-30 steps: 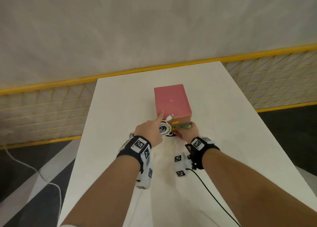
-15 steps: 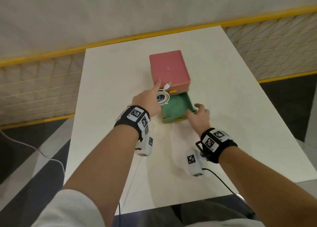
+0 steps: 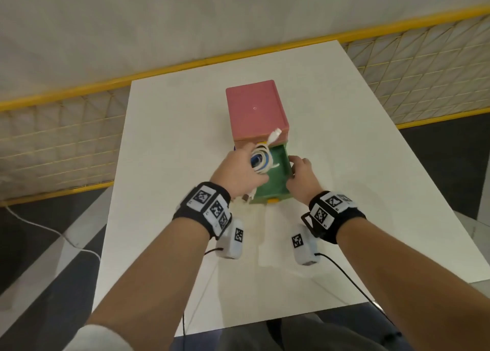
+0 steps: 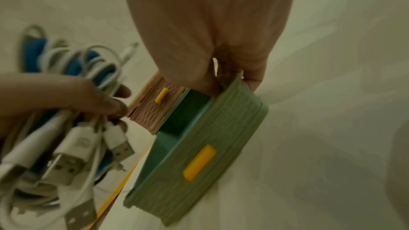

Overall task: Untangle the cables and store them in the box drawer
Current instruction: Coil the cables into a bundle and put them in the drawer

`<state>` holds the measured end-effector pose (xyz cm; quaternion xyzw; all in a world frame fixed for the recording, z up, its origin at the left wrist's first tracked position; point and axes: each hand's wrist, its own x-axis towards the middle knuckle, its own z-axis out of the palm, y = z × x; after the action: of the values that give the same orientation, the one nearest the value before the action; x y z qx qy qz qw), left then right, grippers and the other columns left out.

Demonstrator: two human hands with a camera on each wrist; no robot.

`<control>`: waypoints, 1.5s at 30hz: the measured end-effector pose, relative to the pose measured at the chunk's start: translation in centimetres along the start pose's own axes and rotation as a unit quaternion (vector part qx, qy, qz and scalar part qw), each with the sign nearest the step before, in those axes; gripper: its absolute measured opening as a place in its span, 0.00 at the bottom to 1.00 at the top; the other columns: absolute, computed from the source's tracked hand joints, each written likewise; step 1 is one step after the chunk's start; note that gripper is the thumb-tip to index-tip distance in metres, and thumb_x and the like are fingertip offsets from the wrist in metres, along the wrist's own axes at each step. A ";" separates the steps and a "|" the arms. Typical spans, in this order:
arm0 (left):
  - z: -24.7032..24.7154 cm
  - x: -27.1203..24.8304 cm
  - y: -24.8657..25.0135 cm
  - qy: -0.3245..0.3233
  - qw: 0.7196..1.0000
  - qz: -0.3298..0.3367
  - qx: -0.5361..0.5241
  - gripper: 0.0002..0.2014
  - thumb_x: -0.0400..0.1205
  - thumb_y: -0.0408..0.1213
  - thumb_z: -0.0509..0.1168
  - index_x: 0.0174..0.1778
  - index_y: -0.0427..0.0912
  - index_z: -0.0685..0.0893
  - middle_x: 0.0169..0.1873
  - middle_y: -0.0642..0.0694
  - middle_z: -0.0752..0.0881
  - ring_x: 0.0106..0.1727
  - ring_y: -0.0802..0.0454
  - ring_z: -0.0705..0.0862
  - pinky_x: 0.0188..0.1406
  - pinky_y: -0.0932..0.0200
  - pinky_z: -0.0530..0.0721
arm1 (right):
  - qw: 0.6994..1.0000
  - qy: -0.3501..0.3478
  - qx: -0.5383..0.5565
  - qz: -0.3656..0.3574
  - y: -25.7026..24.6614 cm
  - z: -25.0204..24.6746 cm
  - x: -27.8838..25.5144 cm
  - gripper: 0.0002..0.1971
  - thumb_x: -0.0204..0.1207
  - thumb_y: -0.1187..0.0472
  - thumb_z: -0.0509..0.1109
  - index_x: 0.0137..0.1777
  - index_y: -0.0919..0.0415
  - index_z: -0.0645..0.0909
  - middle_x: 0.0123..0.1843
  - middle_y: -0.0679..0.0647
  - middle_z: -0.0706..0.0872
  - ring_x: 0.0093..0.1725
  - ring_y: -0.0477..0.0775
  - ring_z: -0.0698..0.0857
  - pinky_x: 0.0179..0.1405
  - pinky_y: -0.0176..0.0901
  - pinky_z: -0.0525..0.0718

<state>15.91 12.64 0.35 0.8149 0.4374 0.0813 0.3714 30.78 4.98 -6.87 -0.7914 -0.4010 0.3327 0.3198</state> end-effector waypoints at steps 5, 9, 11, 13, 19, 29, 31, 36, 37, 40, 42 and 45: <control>3.3 3.0 2.4 -0.101 0.971 -0.100 0.193 0.13 0.73 0.36 0.71 0.50 0.38 0.80 0.47 0.42 0.87 0.45 0.43 0.86 0.42 0.53 0.85 | 0.998 0.025 0.027 -0.042 0.6 0.3 -0.1 0.36 0.70 0.80 0.58 0.80 0.64 0.59 0.70 0.66 0.65 0.59 0.62 0.77 0.63 0.44 0.78; 5.8 5.0 2.9 -0.093 0.954 -0.120 0.258 0.08 0.82 0.35 0.65 0.55 0.40 0.81 0.56 0.41 0.86 0.57 0.42 0.86 0.48 0.53 0.82 | 0.986 0.033 -0.013 -0.163 1.3 0.3 -0.9 0.45 0.71 0.77 0.63 0.84 0.48 0.49 0.85 0.52 0.50 0.66 0.48 0.74 0.64 0.44 0.78; 6.9 5.6 2.7 -0.063 0.955 -0.127 0.262 0.10 0.85 0.35 0.58 0.57 0.40 0.84 0.58 0.42 0.87 0.59 0.43 0.86 0.52 0.51 0.82 | 0.973 0.022 -0.091 -0.209 1.9 0.6 -1.1 0.44 0.73 0.74 0.65 0.83 0.45 0.51 0.86 0.45 0.50 0.70 0.52 0.74 0.68 0.45 0.76; 7.1 6.0 2.8 -0.049 0.954 -0.141 0.259 0.12 0.87 0.34 0.55 0.56 0.39 0.83 0.58 0.41 0.86 0.59 0.42 0.86 0.53 0.50 0.83 | 0.971 -0.007 -0.141 -0.194 2.0 0.6 -0.8 0.40 0.75 0.74 0.62 0.83 0.48 0.52 0.86 0.45 0.52 0.66 0.58 0.77 0.66 0.46 0.77; 5.1 7.1 1.5 -0.180 0.950 -0.123 0.222 0.18 0.74 0.43 0.69 0.55 0.35 0.82 0.47 0.40 0.86 0.49 0.44 0.87 0.39 0.56 0.81 | 0.948 -0.092 -0.257 -0.164 0.7 -0.2 0.3 0.37 0.78 0.73 0.56 0.84 0.58 0.44 0.87 0.53 0.42 0.65 0.61 0.76 0.68 0.45 0.73; 9.4 5.1 0.7 0.017 0.956 -0.149 0.251 0.21 0.84 0.41 0.61 0.67 0.30 0.73 0.57 0.37 0.83 0.47 0.43 0.88 0.42 0.53 0.84 | 0.936 -0.095 -0.286 -0.182 0.9 -0.6 0.5 0.41 0.77 0.70 0.61 0.84 0.56 0.42 0.87 0.54 0.44 0.58 0.60 0.81 0.62 0.48 0.79; 8.9 5.3 0.3 -0.011 0.967 -0.134 0.218 0.27 0.81 0.41 0.64 0.71 0.28 0.66 0.63 0.34 0.76 0.56 0.40 0.85 0.52 0.49 0.84 | 0.925 -0.112 -0.318 -0.177 0.6 -0.7 0.9 0.41 0.77 0.66 0.62 0.84 0.57 0.41 0.86 0.55 0.48 0.56 0.63 0.82 0.59 0.50 0.79; 7.2 4.5 -0.7 -0.053 0.967 -0.105 0.225 0.47 0.77 0.51 0.67 0.79 0.23 0.51 0.71 0.31 0.69 0.70 0.36 0.75 0.64 0.47 0.77 | 0.911 -0.160 -0.342 -0.166 -0.9 -1.3 2.1 0.41 0.75 0.65 0.64 0.84 0.60 0.44 0.86 0.57 0.55 0.66 0.64 0.82 0.61 0.52 0.79; 7.8 4.4 -0.7 -0.034 0.965 -0.100 0.241 0.48 0.78 0.51 0.67 0.80 0.23 0.50 0.72 0.31 0.68 0.70 0.37 0.74 0.65 0.48 0.76 | 0.908 -0.160 -0.349 -0.166 -1.0 -1.5 2.1 0.41 0.75 0.65 0.64 0.84 0.61 0.45 0.85 0.58 0.55 0.66 0.64 0.81 0.61 0.51 0.78; 9.8 4.5 -0.6 0.027 0.954 -0.119 0.273 0.39 0.82 0.45 0.62 0.79 0.23 0.53 0.73 0.31 0.68 0.70 0.39 0.74 0.67 0.52 0.74 | 0.911 -0.130 -0.353 -0.170 -0.5 -1.3 1.4 0.41 0.76 0.65 0.64 0.83 0.63 0.43 0.84 0.62 0.57 0.59 0.67 0.84 0.56 0.53 0.80; 10.0 5.4 -0.4 0.045 0.950 -0.147 0.271 0.29 0.85 0.40 0.57 0.77 0.26 0.60 0.70 0.33 0.72 0.67 0.40 0.77 0.65 0.53 0.76 | 0.927 -0.108 -0.313 -0.177 0.0 -0.9 0.9 0.43 0.76 0.66 0.64 0.84 0.60 0.41 0.85 0.61 0.55 0.57 0.67 0.85 0.55 0.54 0.81; 9.8 6.0 -0.3 0.039 0.947 -0.157 0.278 0.22 0.86 0.41 0.53 0.72 0.31 0.67 0.66 0.36 0.75 0.62 0.42 0.78 0.61 0.55 0.77 | 0.933 -0.086 -0.280 -0.210 0.6 -0.7 0.3 0.43 0.76 0.70 0.61 0.84 0.48 0.41 0.87 0.53 0.46 0.56 0.66 0.84 0.59 0.53 0.81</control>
<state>23.87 12.16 -7.97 0.8029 0.5792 -0.0715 0.1214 31.67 4.74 -7.01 -0.7153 -0.6604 0.1990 0.1123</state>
